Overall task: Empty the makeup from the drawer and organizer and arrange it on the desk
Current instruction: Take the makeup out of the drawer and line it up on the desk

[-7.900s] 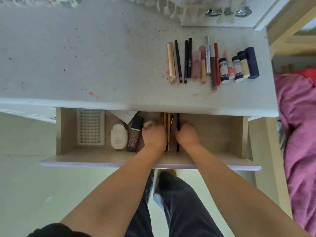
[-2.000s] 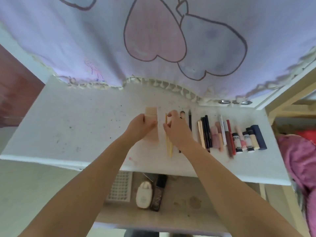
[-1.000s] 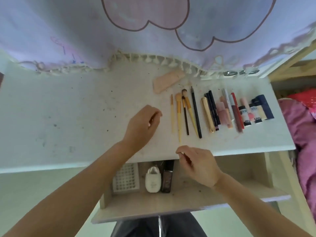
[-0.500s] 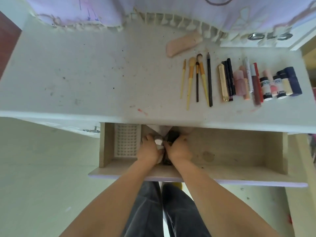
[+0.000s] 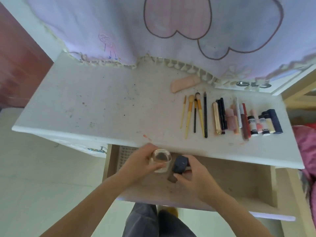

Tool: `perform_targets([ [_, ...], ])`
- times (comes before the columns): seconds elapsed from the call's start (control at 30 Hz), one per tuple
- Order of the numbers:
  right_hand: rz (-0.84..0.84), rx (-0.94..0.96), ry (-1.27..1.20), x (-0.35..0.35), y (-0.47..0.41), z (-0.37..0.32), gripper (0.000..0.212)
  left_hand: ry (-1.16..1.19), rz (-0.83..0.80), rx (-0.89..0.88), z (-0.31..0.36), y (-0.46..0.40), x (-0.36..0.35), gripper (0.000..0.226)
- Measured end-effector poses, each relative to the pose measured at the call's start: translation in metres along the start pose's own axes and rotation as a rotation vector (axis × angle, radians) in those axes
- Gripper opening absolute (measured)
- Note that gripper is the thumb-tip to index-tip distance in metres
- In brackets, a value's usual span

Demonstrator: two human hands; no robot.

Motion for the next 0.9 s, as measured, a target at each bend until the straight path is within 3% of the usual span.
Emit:
perform_targets([
  [0.2,0.362,0.145,-0.173,0.095,-0.101,-0.092,0.038,0.185,0.366,-0.032,0.041,-0.116,0.082,0.025],
  [0.37,0.610,0.183,-0.154,0.141,-0.199,-0.127,0.037,0.169,0.449,-0.025,0.046,-0.206,0.102,0.025],
  [0.57,0.619,0.116,0.035,0.142,-0.277,-0.120,0.041,0.089,0.387,-0.005,0.037,-0.274,0.094,0.021],
  [0.8,0.638,0.016,0.112,0.135,-0.295,-0.090,0.041,0.040,0.355,-0.051,0.036,-0.298,0.078,0.014],
  [0.9,0.604,-0.006,0.088,0.132,-0.297,-0.085,0.047,0.048,0.323,-0.061,0.030,-0.299,0.072,0.023],
])
Point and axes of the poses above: each hand's wrist, its own y-axis away from the middle knuckle, its own x-axis out of the back of the hand, z = x × y, the point moved 6 cm from there along -y, towards the middle knuckle, and after that the axes turned 8 degrees about z, right-handed, at the moved point
